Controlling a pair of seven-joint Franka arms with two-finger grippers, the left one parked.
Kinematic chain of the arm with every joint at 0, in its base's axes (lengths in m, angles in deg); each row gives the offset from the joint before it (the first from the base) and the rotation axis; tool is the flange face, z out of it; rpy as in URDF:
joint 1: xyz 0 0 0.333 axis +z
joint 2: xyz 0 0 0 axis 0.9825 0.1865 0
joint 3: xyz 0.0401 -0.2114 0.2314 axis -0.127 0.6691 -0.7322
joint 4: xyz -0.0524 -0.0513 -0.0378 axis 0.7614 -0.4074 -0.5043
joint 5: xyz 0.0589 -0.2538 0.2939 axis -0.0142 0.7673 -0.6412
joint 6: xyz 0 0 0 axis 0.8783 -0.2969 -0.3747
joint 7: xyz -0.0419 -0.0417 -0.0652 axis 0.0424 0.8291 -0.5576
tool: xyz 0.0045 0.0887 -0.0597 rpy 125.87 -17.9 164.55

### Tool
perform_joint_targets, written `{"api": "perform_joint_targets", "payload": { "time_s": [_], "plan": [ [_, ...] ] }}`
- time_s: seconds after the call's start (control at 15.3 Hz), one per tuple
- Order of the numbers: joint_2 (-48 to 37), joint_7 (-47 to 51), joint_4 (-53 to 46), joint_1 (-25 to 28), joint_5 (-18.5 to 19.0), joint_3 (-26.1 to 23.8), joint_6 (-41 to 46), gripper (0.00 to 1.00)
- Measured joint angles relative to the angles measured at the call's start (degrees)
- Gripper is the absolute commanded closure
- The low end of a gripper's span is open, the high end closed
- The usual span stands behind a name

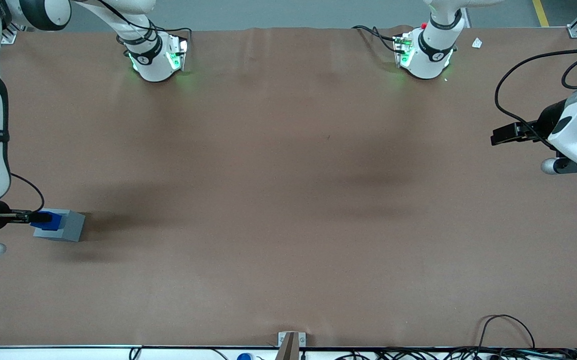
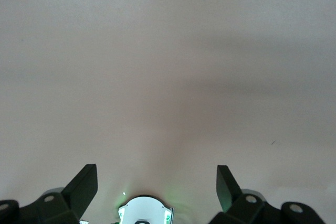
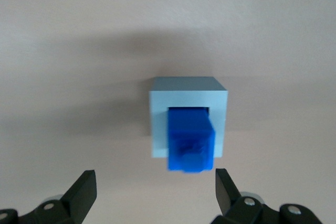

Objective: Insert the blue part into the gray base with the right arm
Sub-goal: 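Open the right gripper and withdraw it up from the base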

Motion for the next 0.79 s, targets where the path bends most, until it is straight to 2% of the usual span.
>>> {"api": "perform_joint_targets", "payload": {
  "time_s": [0.39,0.79],
  "plan": [
    [-8.87,11.00,-1.03,7.32,-0.04,-0.18,7.91,0.00],
    [-22.20,11.96,5.28,11.92,-0.05,-0.21,9.76,0.00]
  ]
}}
